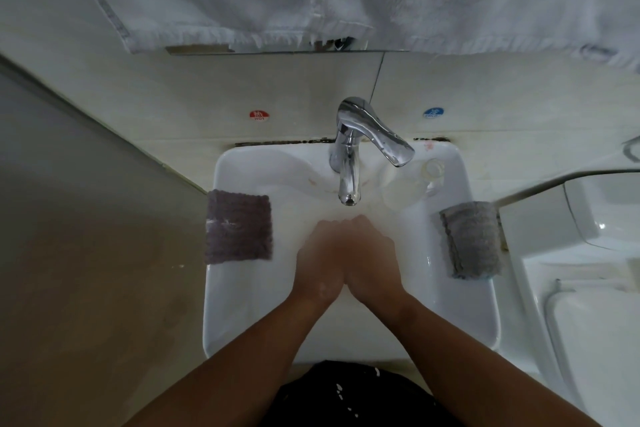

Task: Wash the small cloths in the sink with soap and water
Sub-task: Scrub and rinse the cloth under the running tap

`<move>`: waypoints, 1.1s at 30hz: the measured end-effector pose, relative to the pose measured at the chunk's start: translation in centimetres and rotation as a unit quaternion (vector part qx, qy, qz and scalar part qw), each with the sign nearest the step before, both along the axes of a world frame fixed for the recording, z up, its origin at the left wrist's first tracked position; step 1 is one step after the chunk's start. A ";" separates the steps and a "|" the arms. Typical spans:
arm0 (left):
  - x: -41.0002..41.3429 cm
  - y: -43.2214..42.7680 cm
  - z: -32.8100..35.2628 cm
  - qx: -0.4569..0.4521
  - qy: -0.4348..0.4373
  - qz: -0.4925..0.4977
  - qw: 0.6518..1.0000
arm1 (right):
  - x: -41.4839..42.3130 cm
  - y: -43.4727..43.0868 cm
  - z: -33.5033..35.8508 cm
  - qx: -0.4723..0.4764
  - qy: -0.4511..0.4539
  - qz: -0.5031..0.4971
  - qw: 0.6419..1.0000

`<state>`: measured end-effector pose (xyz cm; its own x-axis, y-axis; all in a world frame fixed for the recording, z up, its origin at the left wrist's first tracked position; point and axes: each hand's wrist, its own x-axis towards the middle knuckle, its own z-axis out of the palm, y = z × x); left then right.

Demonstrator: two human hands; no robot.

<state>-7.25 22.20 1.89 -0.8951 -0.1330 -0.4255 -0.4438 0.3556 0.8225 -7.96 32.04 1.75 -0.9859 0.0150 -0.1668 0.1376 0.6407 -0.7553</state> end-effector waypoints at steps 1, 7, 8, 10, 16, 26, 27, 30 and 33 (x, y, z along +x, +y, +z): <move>0.2 0.1 0.2 0.025 -0.025 0.007 0.999 | 0.2 -0.1 -0.1 -0.015 0.004 -0.015 1.000; 0.7 0.1 1.1 -0.004 -0.022 0.000 1.000 | 1.2 0.0 0.1 -0.027 0.034 -0.018 0.999; 0.7 0.0 1.3 -0.015 -0.018 0.001 1.000 | 1.5 0.0 0.3 -0.037 0.030 -0.013 0.999; 0.8 0.0 1.8 -0.028 -0.012 0.010 0.999 | 1.9 0.0 0.8 -0.045 0.031 0.001 0.999; 1.0 -0.3 2.3 0.034 -0.060 0.036 0.997 | 1.6 -0.5 1.8 0.036 0.065 0.042 0.996; 0.5 -1.4 2.3 -0.019 -0.028 -0.023 0.999 | 1.3 -1.0 1.2 0.260 0.270 0.133 0.918; 0.4 -1.5 2.2 -0.023 -0.027 -0.026 0.999 | 1.2 -1.2 1.2 0.269 0.271 0.134 0.915; 0.2 -1.8 2.0 -0.015 -0.037 -0.020 0.999 | 0.9 -1.3 0.7 0.265 0.272 0.147 0.913; 0.1 -1.9 1.9 -0.002 -0.047 -0.012 0.999 | 1.0 -1.2 0.7 0.243 0.258 0.146 0.924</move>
<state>-7.19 20.35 3.76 -0.8545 -0.1132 -0.5070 -0.5099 0.3698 0.7767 -6.95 30.84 2.41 -0.9058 -0.3153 0.2832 -0.3934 0.8739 -0.2855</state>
